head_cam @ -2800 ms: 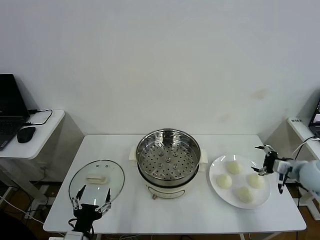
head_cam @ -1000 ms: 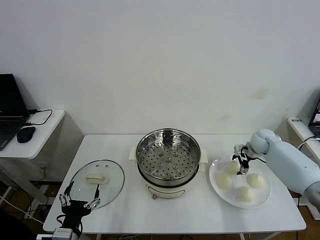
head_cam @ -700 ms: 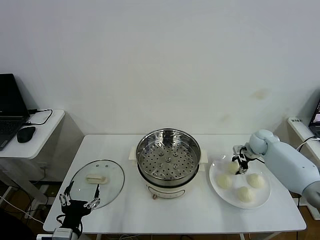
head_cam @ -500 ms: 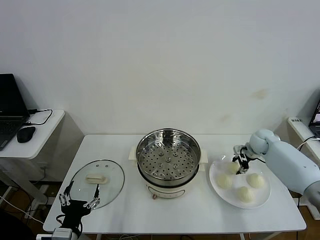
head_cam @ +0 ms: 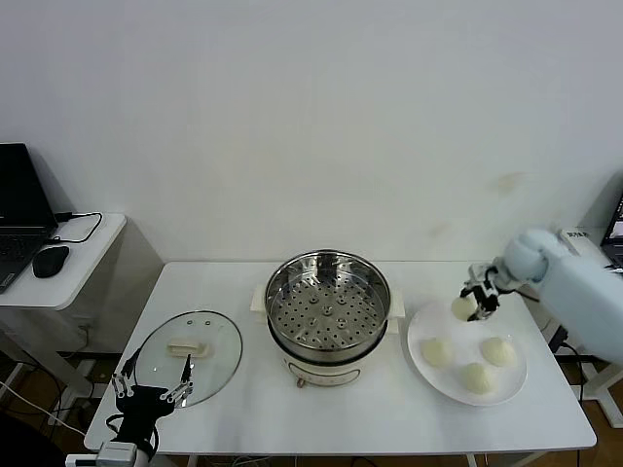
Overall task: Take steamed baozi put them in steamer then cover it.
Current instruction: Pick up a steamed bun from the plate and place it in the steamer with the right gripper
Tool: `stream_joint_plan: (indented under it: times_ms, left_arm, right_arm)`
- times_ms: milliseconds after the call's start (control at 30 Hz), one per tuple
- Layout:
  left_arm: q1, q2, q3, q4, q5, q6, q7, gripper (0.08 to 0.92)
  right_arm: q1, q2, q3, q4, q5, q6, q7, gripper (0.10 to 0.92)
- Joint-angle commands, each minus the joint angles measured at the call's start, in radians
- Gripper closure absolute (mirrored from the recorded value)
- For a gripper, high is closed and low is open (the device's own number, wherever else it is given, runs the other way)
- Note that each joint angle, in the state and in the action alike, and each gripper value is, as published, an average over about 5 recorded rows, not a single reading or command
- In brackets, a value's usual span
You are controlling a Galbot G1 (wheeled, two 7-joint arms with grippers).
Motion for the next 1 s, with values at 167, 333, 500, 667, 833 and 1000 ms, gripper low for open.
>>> stream_joint_plan:
  times_ms: [167,333,500,667,833,1000]
  left_arm:
    - [-0.009,0.002,0.002,-0.007,-0.014,0.001,0.002,0.177]
    - [-0.021,0.0,-0.002,-0.008,-0.019,0.003,0.002,0.177]
    - [-0.023,0.0,-0.015,-0.004,-0.026,0.004,0.002,0.177]
    - [-0.021,-0.002,-0.026,0.001,-0.029,0.005,0.001,0.177]
    - [-0.026,-0.009,-0.028,0.003,-0.029,0.006,0.0,0.177]
    - [-0.026,-0.01,-0.032,0.006,-0.03,0.006,0.0,0.177]
  right_arm:
    - [0.483,0.047,-0.305,0.169,0.309,-0.002,0.008,0.44]
    - [0.522,0.171,-0.378,0.177,0.372,0.019,0.042,0.44]
    - [0.502,0.303,-0.42,0.158,0.393,0.086,0.075,0.434]
    - [0.469,0.422,-0.458,0.103,0.331,0.18,0.082,0.431]
    - [0.431,0.488,-0.508,0.061,0.232,0.263,0.106,0.431]
    - [0.381,0.507,-0.535,0.035,0.084,0.361,0.135,0.431]
